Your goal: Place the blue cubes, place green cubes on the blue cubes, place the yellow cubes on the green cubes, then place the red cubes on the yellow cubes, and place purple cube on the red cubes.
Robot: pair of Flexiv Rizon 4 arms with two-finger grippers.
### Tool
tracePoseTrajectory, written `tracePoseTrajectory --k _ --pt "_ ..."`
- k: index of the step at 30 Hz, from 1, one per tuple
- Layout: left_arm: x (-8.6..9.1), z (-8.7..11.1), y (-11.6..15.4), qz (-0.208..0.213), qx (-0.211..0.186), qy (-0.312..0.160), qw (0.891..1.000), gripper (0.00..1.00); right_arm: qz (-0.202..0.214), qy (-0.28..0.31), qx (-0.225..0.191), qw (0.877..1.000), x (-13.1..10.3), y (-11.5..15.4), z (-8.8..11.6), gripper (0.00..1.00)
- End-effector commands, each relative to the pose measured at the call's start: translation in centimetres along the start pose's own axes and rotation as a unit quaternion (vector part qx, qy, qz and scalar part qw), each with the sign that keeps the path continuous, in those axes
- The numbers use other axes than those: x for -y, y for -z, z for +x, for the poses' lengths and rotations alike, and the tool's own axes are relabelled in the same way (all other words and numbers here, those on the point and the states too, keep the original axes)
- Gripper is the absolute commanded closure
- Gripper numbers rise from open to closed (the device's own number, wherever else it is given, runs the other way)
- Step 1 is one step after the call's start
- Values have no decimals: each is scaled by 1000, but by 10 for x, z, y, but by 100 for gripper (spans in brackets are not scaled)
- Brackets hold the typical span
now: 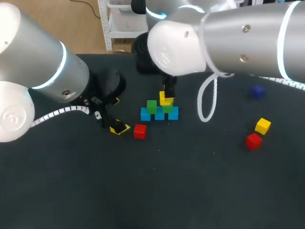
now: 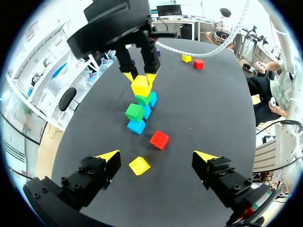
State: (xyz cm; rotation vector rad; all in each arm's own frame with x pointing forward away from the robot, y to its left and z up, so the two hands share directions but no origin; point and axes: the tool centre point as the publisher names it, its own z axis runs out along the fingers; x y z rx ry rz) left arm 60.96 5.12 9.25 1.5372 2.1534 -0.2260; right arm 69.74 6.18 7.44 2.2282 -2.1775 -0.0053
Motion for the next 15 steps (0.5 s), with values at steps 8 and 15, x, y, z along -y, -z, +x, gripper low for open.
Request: tracePoseTrajectory --k 8,15 --pt "-1 -1 0 0 -2 0 1000 0 -16 -4 -5 1000 11 -7 -10 100" --pt "-1 -1 0 0 -2 0 1000 0 -18 -6 -4 1000 11 -8 -10 100"
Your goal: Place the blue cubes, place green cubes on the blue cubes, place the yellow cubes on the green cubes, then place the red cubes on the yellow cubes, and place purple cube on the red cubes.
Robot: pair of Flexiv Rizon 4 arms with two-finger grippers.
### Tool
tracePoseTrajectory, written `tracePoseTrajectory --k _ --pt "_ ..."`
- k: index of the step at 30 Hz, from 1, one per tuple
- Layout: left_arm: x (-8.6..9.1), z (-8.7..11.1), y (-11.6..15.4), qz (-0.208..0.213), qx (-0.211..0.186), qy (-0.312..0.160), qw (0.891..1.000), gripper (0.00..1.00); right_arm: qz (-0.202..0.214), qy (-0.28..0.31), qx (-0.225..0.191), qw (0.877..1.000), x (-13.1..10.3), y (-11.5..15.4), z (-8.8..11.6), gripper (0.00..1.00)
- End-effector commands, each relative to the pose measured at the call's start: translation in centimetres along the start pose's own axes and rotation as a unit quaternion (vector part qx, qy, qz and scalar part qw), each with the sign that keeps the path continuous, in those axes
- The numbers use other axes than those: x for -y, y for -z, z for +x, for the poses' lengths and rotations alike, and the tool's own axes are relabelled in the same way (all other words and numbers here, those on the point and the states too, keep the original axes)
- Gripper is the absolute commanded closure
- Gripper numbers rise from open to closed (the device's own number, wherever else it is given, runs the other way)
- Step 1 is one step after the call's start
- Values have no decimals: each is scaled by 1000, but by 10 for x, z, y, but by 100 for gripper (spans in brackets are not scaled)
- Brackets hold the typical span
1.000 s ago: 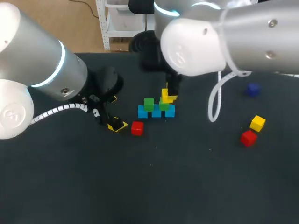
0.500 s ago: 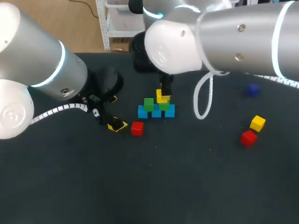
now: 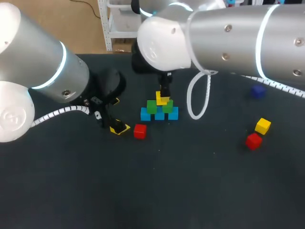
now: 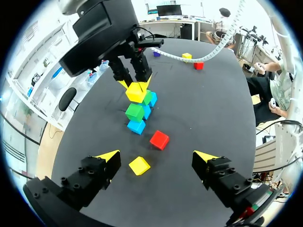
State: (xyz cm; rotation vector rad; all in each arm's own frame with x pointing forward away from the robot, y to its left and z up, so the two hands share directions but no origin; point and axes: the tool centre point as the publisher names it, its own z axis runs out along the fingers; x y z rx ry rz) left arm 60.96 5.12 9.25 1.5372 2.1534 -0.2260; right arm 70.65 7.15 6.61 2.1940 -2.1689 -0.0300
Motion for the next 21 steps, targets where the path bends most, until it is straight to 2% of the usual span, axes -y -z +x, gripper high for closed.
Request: tracePoseTrajectory --k 1,21 --pt "-1 -1 0 0 -2 0 1000 0 -2 -1 0 1000 1 -1 0 100" --pt "-1 -1 0 0 -2 0 1000 0 -5 -3 3 1000 1 -6 -3 100"
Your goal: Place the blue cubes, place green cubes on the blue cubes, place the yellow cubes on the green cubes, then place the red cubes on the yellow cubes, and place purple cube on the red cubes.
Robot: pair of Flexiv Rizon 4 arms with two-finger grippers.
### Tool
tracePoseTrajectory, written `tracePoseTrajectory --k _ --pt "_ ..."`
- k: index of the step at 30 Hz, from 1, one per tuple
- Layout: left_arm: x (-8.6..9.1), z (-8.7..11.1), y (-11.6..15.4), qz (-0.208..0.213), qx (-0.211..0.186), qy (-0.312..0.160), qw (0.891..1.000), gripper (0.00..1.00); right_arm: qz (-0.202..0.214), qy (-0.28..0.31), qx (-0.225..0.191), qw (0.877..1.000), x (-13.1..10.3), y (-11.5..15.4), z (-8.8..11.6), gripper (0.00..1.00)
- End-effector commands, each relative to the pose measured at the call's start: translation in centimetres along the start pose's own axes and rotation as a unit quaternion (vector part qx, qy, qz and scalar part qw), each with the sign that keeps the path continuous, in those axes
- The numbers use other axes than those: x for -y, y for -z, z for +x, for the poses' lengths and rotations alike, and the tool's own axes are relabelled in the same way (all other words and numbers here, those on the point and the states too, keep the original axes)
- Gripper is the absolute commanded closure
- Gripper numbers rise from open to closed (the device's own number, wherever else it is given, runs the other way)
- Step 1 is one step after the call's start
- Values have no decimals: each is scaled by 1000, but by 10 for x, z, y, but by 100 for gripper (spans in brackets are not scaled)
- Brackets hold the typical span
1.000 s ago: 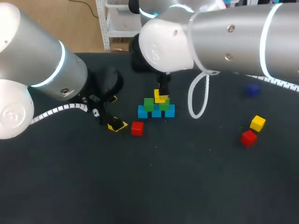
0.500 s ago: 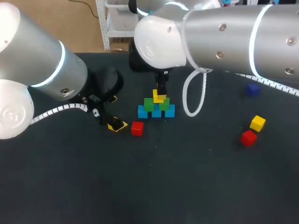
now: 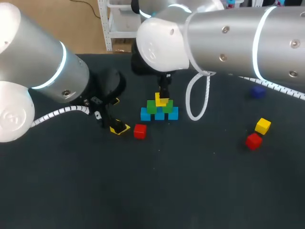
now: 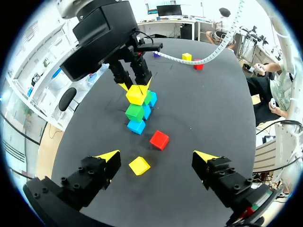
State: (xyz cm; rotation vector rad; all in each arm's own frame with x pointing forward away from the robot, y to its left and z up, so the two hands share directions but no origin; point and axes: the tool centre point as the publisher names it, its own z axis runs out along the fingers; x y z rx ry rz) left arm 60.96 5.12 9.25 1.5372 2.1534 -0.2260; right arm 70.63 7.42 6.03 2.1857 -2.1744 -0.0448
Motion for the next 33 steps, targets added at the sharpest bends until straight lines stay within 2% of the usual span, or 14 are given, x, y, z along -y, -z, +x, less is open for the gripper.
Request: tracePoseTrajectory --k 1,33 --pt "-1 -1 0 0 -2 0 1000 0 -1 0 0 1000 1 -1 -1 100" --pt "-1 -1 0 0 -2 0 1000 0 -1 -5 5 1000 4 -3 -4 98"
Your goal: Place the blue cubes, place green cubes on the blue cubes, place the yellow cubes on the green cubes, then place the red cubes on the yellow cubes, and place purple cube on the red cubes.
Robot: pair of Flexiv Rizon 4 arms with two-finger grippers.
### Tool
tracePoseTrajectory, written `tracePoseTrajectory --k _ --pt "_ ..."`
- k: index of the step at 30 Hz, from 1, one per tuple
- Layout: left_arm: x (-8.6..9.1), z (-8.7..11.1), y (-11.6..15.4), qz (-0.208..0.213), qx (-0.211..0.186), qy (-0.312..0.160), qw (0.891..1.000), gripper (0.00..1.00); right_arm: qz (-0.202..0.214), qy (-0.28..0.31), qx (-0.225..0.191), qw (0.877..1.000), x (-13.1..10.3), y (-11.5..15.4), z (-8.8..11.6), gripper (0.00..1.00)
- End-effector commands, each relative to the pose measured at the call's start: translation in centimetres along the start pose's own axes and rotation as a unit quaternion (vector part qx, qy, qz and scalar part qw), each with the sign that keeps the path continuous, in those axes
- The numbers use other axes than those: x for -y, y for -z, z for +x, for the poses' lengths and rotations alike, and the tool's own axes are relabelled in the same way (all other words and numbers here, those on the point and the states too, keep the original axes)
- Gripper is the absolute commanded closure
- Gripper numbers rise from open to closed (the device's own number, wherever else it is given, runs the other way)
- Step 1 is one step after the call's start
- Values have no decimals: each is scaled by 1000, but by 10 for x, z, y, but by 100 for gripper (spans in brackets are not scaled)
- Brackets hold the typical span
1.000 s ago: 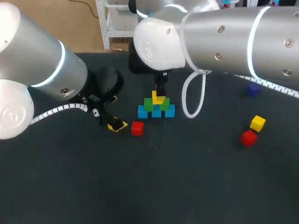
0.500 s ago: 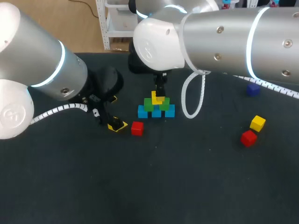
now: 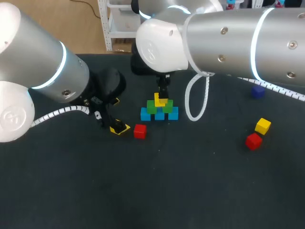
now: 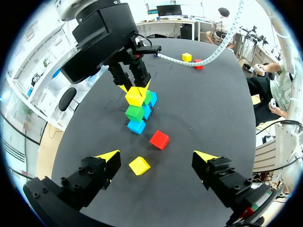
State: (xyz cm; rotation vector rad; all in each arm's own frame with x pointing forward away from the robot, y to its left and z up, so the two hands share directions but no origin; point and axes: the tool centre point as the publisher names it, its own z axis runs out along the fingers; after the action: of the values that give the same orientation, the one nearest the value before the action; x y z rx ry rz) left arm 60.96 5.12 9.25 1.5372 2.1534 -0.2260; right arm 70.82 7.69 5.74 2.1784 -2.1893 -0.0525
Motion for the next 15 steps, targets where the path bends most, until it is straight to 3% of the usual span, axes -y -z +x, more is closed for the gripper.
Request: tracePoseTrajectory --k 1,15 --pt "-1 -1 0 0 -2 0 1000 0 -1 0 1 1000 2 0 -1 98" --pt "-1 -1 0 0 -2 0 1000 0 -2 -1 1 1000 2 -2 -2 96"
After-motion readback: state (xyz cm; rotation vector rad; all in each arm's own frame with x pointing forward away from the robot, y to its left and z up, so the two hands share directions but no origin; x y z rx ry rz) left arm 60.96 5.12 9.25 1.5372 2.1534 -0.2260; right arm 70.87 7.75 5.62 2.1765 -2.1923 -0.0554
